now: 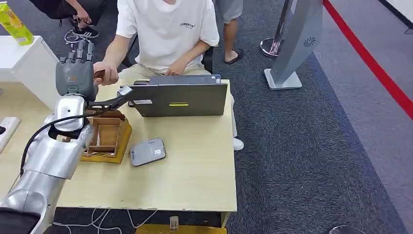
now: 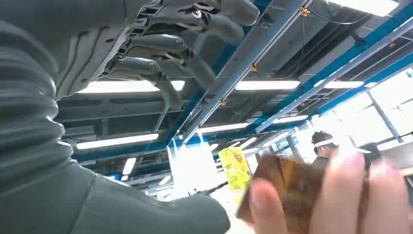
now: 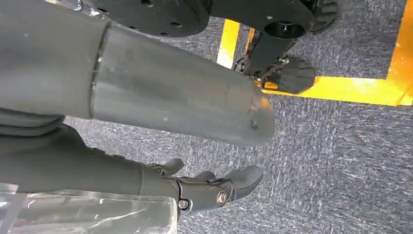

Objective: Pass the card to the sensor for recognition and then transmit it.

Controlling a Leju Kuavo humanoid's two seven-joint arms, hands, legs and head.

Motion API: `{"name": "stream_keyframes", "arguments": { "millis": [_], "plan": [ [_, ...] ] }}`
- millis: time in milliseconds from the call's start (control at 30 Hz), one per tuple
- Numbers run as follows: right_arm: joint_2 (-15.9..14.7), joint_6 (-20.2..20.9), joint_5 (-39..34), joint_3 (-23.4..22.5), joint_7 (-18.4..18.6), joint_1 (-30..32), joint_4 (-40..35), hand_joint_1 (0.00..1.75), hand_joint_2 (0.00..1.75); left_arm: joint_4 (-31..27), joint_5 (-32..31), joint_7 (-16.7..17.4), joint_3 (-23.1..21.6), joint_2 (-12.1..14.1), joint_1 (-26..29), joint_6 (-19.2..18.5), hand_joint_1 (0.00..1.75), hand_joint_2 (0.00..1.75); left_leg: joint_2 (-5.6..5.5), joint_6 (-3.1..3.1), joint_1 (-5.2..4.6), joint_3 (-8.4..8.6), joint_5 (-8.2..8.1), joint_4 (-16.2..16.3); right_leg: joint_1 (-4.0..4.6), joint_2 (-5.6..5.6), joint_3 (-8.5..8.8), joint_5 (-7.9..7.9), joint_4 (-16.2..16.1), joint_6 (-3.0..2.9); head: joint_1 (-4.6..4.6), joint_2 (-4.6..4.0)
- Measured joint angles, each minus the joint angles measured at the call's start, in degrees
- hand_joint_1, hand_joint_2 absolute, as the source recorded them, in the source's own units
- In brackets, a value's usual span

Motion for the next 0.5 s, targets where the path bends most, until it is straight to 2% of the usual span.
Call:
{"name": "stream_keyframes", "arguments": {
  "millis": [167,333,500],
  "plan": [
    [0.0,0.0,0.0,0.0,-0.1,0.0,0.0,0.00,0.00,-0.5,0.0,-0.1,0.0,-0.2,0.3,-0.2,0.00,1.75,0.00,0.00,0.00,0.00,0.00,0.0,0.00,0.00,0.00,0.00,0.0,0.00,0.02,0.00],
    [0.0,0.0,-0.4,-0.4,-0.7,0.1,0.0,0.00,0.00,-2.9,0.0,-3.9,0.9,-1.3,2.2,1.7,0.00,1.75,0.00,0.00,-0.01,0.00,0.00,0.0,0.00,0.00,0.00,0.00,0.0,0.00,0.02,0.00],
    [0.0,-0.7,-2.8,-2.0,-2.6,1.3,0.0,0.00,0.00,-17.4,0.0,-9.8,1.5,-3.7,12.5,1.7,0.00,1.75,0.01,0.02,-0.04,-0.04,-0.07,0.0,-0.02,0.03,-0.02,-0.06,0.0,0.04,0.04,0.00]
  ]
}}
